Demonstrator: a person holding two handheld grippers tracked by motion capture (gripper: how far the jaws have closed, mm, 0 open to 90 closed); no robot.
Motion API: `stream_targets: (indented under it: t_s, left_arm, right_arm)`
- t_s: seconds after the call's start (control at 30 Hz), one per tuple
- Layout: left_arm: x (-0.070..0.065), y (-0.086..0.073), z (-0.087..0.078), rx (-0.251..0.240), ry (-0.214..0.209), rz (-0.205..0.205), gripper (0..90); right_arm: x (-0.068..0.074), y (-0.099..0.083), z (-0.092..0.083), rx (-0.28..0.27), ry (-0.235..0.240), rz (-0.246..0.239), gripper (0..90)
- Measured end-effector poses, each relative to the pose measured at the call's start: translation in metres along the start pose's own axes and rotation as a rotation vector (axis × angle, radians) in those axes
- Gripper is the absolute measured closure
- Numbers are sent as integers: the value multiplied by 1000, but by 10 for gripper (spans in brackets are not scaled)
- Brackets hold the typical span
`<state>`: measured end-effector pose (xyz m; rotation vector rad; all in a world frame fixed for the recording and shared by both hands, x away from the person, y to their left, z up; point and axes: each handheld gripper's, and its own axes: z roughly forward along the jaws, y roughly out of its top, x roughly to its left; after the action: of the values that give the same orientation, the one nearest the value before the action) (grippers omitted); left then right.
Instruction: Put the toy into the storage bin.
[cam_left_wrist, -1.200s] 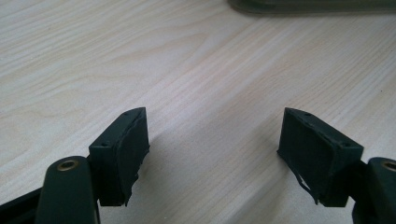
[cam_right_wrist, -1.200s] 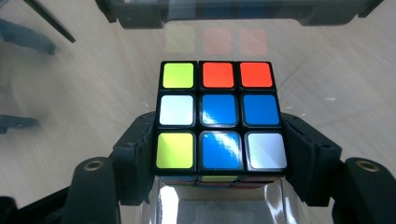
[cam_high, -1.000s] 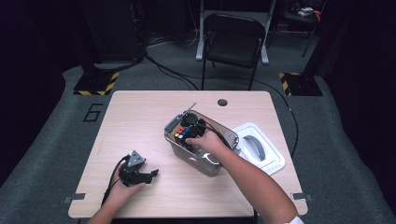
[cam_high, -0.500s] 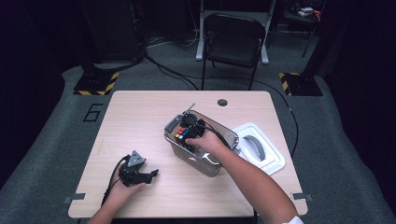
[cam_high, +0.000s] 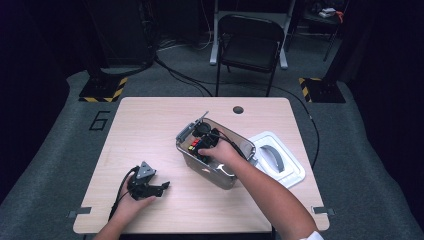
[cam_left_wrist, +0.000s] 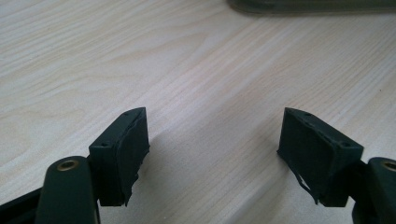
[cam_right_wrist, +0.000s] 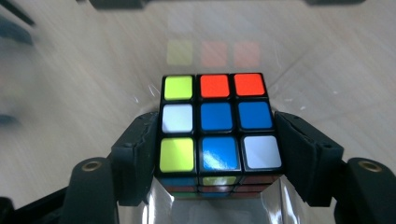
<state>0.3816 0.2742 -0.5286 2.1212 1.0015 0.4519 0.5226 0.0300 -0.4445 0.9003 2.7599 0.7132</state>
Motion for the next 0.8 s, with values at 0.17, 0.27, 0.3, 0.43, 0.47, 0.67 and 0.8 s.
stream_targets:
  t_s: [0.17,0.27,0.3,0.43,0.47,0.67,0.8]
  left_arm:
    - [0,0,0,0,0,0,243]
    - [0,0,0,-2,1,-1,243]
    - [0,0,0,-2,1,-2,243]
    - [0,0,0,1,1,3,242]
    - [0,0,0,1,2,3,243]
    - [0,0,0,-1,3,4,242]
    - [0,0,0,-1,3,2,242]
  right_arm:
    - [-1,1,-3,-11,-5,2,308]
    - [-1,1,-8,-36,4,23,308]
    - [-1,1,-10,-45,4,22,308]
    - [-2,1,-16,-53,3,21,310]
    - [-2,1,-17,-52,5,28,311]
    - [-1,0,-24,-59,-1,16,323]
    - [0,-2,-29,-52,6,9,326]
